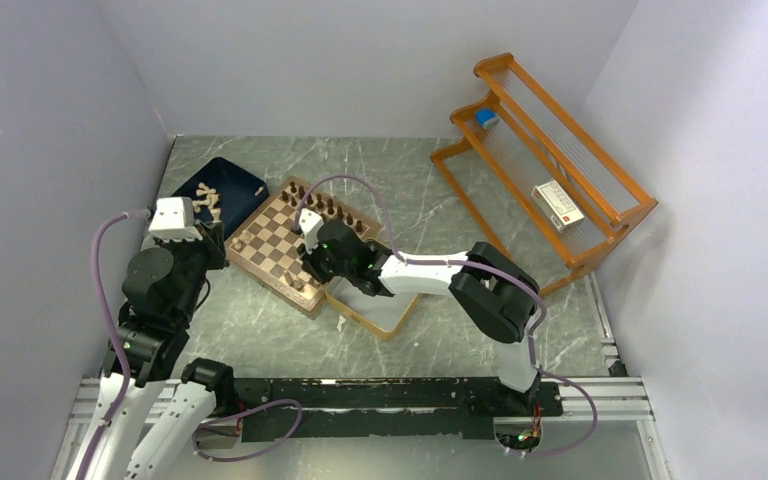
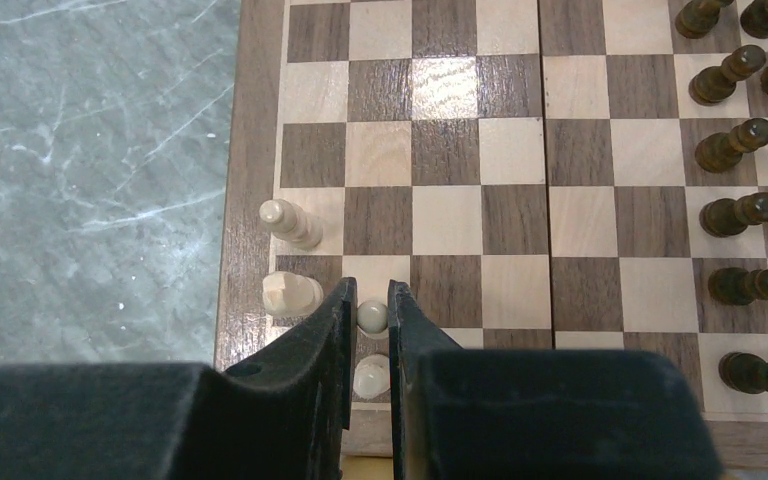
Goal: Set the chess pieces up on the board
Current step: Place the chess piece on the chessboard.
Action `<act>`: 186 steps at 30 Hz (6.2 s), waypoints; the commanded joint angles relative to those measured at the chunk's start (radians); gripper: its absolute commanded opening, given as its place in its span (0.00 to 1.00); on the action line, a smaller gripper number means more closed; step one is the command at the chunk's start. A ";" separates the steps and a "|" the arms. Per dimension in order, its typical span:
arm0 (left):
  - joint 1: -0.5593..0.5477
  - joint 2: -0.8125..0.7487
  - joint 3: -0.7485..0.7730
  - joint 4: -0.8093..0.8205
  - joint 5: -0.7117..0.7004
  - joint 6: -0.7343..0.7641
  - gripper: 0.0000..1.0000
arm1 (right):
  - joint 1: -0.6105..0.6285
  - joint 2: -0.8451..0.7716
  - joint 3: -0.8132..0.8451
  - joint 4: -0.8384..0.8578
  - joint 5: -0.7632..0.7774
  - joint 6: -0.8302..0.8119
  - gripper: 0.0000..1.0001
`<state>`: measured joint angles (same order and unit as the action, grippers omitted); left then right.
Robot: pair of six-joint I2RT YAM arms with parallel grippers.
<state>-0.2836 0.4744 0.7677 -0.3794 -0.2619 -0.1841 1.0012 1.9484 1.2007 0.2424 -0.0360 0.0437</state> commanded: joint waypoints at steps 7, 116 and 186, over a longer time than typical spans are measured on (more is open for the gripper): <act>-0.003 -0.015 -0.015 0.019 -0.011 0.007 0.09 | 0.015 0.040 0.045 0.044 0.033 -0.012 0.08; -0.003 0.596 0.213 -0.290 1.012 0.118 0.11 | 0.093 -0.447 -0.356 0.158 -0.168 -1.216 0.13; -0.003 0.451 0.143 -0.115 0.653 -0.121 0.32 | -0.005 -0.272 -0.252 0.473 -0.033 0.216 0.00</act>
<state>-0.2832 0.9260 0.9230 -0.5205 0.3882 -0.3103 1.0054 1.6661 0.9295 0.6636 -0.0921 0.2356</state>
